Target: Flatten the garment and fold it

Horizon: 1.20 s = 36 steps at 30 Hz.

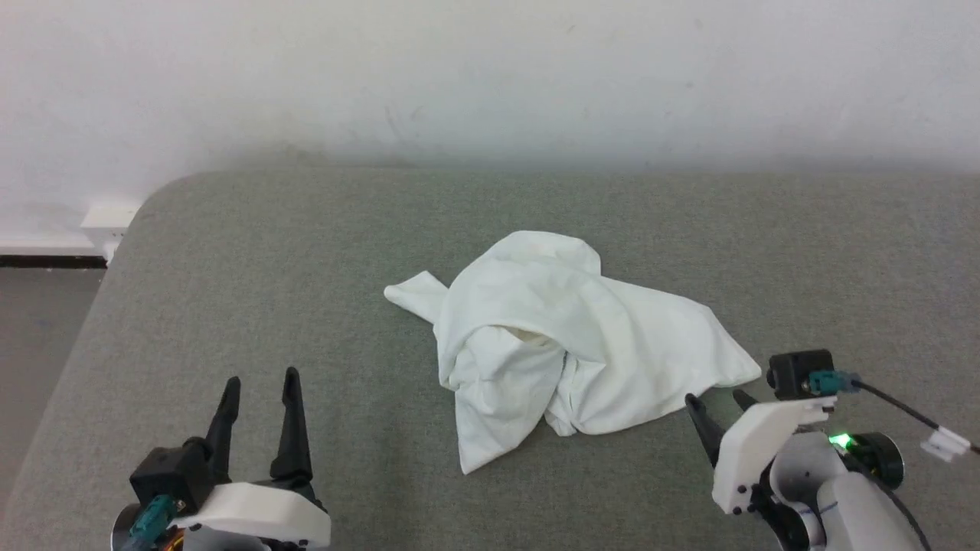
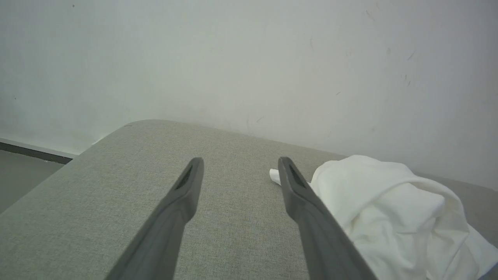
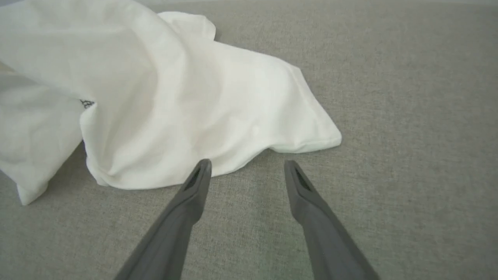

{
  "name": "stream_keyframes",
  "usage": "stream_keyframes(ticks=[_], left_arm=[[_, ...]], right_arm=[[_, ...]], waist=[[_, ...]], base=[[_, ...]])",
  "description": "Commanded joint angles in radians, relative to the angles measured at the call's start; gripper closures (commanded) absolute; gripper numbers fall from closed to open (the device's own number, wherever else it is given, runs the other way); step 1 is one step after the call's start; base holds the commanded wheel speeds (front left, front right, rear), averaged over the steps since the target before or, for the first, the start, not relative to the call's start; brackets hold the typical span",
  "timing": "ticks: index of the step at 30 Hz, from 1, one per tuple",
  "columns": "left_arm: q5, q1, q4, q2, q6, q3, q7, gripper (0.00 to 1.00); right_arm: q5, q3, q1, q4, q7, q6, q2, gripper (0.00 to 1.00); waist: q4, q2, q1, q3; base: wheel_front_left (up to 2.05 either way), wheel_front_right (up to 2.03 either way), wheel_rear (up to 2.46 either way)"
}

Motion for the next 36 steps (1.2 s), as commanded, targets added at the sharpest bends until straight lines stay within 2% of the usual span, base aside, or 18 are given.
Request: stream_keyframes(ticks=[1, 8, 14, 15, 16, 17, 18, 21, 23, 29, 33, 36], left_arm=[[-0.009, -0.005, -0.001, -0.004, -0.008, -0.005, -0.001, 0.00], [-0.023, -0.047, 0.012, -0.024, -0.021, -0.026, -0.014, 0.00], [-0.030, -0.066, 0.025, -0.025, -0.033, -0.025, -0.025, 0.00], [-0.031, -0.067, 0.027, -0.025, -0.034, -0.025, -0.026, 0.00], [-0.032, -0.067, 0.029, -0.025, -0.035, -0.025, -0.027, 0.00], [-0.033, -0.067, 0.032, -0.025, -0.036, -0.024, -0.028, 0.00], [-0.033, -0.066, 0.034, -0.025, -0.035, -0.023, -0.029, 0.00], [-0.033, -0.061, 0.036, -0.025, -0.030, -0.019, -0.031, 0.00], [-0.034, -0.059, 0.039, -0.023, -0.030, -0.018, -0.032, 0.00], [-0.030, -0.045, 0.037, -0.016, -0.023, -0.021, -0.030, 0.00], [-0.032, -0.026, 0.030, -0.013, -0.016, -0.021, -0.025, 0.00], [-0.032, -0.017, 0.023, -0.010, -0.013, -0.023, -0.020, 0.00]], right_arm=[[0.014, -0.001, -0.042, 0.024, 0.021, -0.001, -0.001, 0.00], [-0.010, -0.022, -0.227, 0.253, 0.146, -0.001, -0.037, 0.00], [-0.041, -0.084, -0.318, 0.476, 0.236, -0.001, -0.023, 0.00], [-0.042, -0.089, -0.325, 0.510, 0.260, -0.001, -0.020, 0.13], [-0.039, -0.095, -0.331, 0.538, 0.278, -0.001, -0.017, 0.51], [-0.037, -0.096, -0.337, 0.561, 0.293, -0.001, -0.014, 0.64], [-0.033, -0.094, -0.343, 0.577, 0.299, -0.001, -0.011, 1.00], [-0.009, -0.074, -0.366, 0.588, 0.273, -0.001, -0.005, 1.00], [-0.003, -0.059, -0.387, 0.557, 0.202, -0.001, -0.004, 1.00], [-0.005, -0.065, -0.418, 0.384, 0.002, -0.001, -0.044, 1.00], [-0.021, -0.148, -0.354, 0.198, -0.029, -0.001, -0.089, 1.00], [-0.055, -0.275, -0.249, 0.032, 0.003, -0.001, -0.106, 1.00]], waist=[[0.029, 0.0000, 0.0001, 0.017], [0.082, 0.0000, 0.0001, 0.060], [0.104, 0.0000, 0.0001, 0.075], [0.106, 0.0000, 0.0001, 0.075], [0.107, 0.0000, 0.0001, 0.075], [0.106, 0.0000, 0.0001, 0.074], [0.103, 0.0000, 0.0001, 0.073], [0.087, 0.0000, 0.0001, 0.067], [0.073, 0.0000, 0.0001, 0.061], [0.027, 0.0000, 0.0001, 0.028], [-0.004, 0.0000, 0.0001, 0.010], [-0.018, 0.0000, 0.0001, 0.006]], base=[[0.00, 0.00, 0.00], [0.00, 0.00, 0.00], [0.00, 0.00, 0.00], [0.00, 0.00, 0.00], [0.00, 0.00, 0.00], [0.00, 0.00, 0.00], [0.00, 0.00, 0.00], [0.00, 0.00, 0.00], [0.00, 0.00, 0.00], [0.00, 0.00, 0.00], [0.00, 0.00, 0.00], [0.00, 0.00, 0.00]])
